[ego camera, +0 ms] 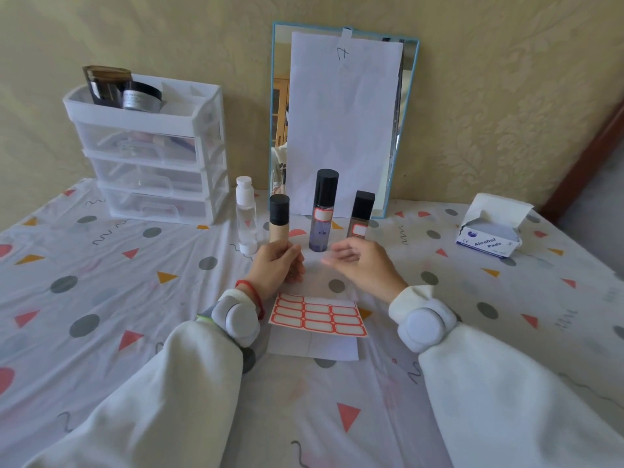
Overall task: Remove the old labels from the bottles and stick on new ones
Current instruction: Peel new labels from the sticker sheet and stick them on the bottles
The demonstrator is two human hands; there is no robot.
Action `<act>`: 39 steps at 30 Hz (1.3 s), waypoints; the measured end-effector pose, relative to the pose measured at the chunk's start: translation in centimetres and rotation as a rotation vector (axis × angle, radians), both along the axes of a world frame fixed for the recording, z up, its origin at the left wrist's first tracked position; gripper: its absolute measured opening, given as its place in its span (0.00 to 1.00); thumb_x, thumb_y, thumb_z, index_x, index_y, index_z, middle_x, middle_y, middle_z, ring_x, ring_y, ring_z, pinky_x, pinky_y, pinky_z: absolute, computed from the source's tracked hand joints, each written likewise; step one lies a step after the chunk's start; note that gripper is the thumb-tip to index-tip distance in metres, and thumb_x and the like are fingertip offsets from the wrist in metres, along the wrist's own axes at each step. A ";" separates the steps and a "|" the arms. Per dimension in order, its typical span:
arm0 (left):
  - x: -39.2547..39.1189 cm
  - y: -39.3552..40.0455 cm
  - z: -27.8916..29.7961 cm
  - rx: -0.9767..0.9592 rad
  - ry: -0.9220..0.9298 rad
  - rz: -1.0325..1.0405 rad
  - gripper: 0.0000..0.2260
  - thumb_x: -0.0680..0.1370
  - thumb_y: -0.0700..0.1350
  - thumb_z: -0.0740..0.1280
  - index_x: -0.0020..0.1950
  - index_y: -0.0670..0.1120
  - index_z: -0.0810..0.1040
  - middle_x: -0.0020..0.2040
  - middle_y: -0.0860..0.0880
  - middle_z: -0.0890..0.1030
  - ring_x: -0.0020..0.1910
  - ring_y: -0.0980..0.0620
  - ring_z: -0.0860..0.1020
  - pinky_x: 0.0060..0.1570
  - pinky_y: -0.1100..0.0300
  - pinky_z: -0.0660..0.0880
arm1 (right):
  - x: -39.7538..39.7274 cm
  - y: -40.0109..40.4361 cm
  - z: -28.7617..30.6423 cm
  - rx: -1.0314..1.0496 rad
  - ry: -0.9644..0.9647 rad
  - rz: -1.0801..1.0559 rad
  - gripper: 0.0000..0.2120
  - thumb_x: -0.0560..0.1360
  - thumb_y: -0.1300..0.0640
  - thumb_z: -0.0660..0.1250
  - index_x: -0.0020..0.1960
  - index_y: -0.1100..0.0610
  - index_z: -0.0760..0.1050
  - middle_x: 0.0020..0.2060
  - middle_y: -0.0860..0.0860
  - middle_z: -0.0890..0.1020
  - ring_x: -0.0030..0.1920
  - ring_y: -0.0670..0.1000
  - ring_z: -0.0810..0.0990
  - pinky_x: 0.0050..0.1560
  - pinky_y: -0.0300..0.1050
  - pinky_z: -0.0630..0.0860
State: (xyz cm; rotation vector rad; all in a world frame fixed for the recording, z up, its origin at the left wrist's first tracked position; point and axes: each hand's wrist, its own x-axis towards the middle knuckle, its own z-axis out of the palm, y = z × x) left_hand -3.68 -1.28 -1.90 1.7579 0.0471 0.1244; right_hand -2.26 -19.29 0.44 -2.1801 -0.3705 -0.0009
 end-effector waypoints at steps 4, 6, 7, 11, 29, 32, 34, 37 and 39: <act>-0.1 0.1 0.2 0.029 0.003 0.002 0.13 0.83 0.43 0.58 0.42 0.40 0.75 0.34 0.45 0.79 0.30 0.51 0.76 0.34 0.62 0.77 | -1.3 -0.2 -0.6 -0.174 0.074 0.174 0.31 0.63 0.39 0.77 0.60 0.53 0.77 0.50 0.42 0.80 0.49 0.39 0.78 0.43 0.28 0.72; -0.2 0.0 0.1 0.010 -0.011 0.004 0.13 0.82 0.42 0.58 0.40 0.40 0.74 0.33 0.44 0.78 0.30 0.49 0.76 0.32 0.62 0.75 | -1.6 -0.1 -1.2 -0.249 0.082 0.224 0.34 0.62 0.39 0.77 0.62 0.54 0.77 0.51 0.43 0.78 0.51 0.42 0.78 0.47 0.29 0.72; -0.2 0.0 0.1 0.012 -0.017 0.001 0.13 0.82 0.41 0.58 0.40 0.40 0.74 0.33 0.44 0.79 0.30 0.49 0.76 0.32 0.63 0.75 | -1.6 -0.1 -1.3 -0.274 0.071 0.239 0.34 0.61 0.38 0.78 0.62 0.54 0.77 0.52 0.44 0.77 0.52 0.43 0.78 0.48 0.30 0.72; -0.1 0.1 0.0 0.047 -0.018 -0.016 0.13 0.82 0.42 0.58 0.41 0.41 0.75 0.34 0.45 0.79 0.31 0.50 0.77 0.32 0.65 0.76 | -1.8 -0.2 -1.5 -0.360 0.006 0.275 0.33 0.60 0.38 0.78 0.60 0.53 0.77 0.48 0.42 0.74 0.52 0.44 0.74 0.54 0.39 0.74; -0.5 -0.1 0.1 0.073 0.001 -0.169 0.10 0.80 0.47 0.63 0.43 0.48 0.81 0.35 0.57 0.84 0.36 0.62 0.82 0.36 0.73 0.75 | -1.6 -1.6 -1.5 0.130 0.007 0.167 0.14 0.68 0.62 0.77 0.42 0.48 0.75 0.41 0.46 0.81 0.43 0.48 0.81 0.47 0.38 0.78; -0.6 -0.1 0.1 0.094 0.007 -0.176 0.09 0.80 0.49 0.63 0.43 0.52 0.81 0.35 0.61 0.83 0.38 0.65 0.81 0.36 0.76 0.73 | -1.3 -2.1 -1.2 0.186 -0.047 0.057 0.13 0.68 0.61 0.77 0.42 0.48 0.75 0.42 0.43 0.81 0.42 0.44 0.81 0.44 0.34 0.77; -0.5 0.0 0.0 0.053 0.008 -0.202 0.08 0.79 0.46 0.64 0.44 0.51 0.81 0.37 0.59 0.84 0.40 0.61 0.82 0.39 0.73 0.75 | -1.2 -2.3 -1.1 0.191 -0.100 -0.011 0.12 0.69 0.60 0.76 0.42 0.47 0.75 0.41 0.42 0.81 0.41 0.40 0.80 0.42 0.29 0.75; -0.5 0.1 0.0 -0.026 0.038 -0.244 0.07 0.79 0.42 0.65 0.46 0.49 0.82 0.39 0.55 0.85 0.42 0.55 0.84 0.40 0.66 0.79 | -1.0 -2.4 -1.4 0.140 -0.156 -0.069 0.11 0.70 0.57 0.75 0.43 0.46 0.74 0.40 0.38 0.79 0.42 0.36 0.78 0.39 0.24 0.72; -0.4 0.0 -0.1 -0.040 0.049 -0.258 0.06 0.79 0.41 0.65 0.46 0.48 0.82 0.40 0.53 0.85 0.43 0.53 0.84 0.41 0.64 0.80 | -1.1 -2.3 -1.7 0.043 -0.226 -0.111 0.09 0.71 0.56 0.75 0.45 0.48 0.76 0.42 0.38 0.78 0.42 0.39 0.77 0.43 0.25 0.71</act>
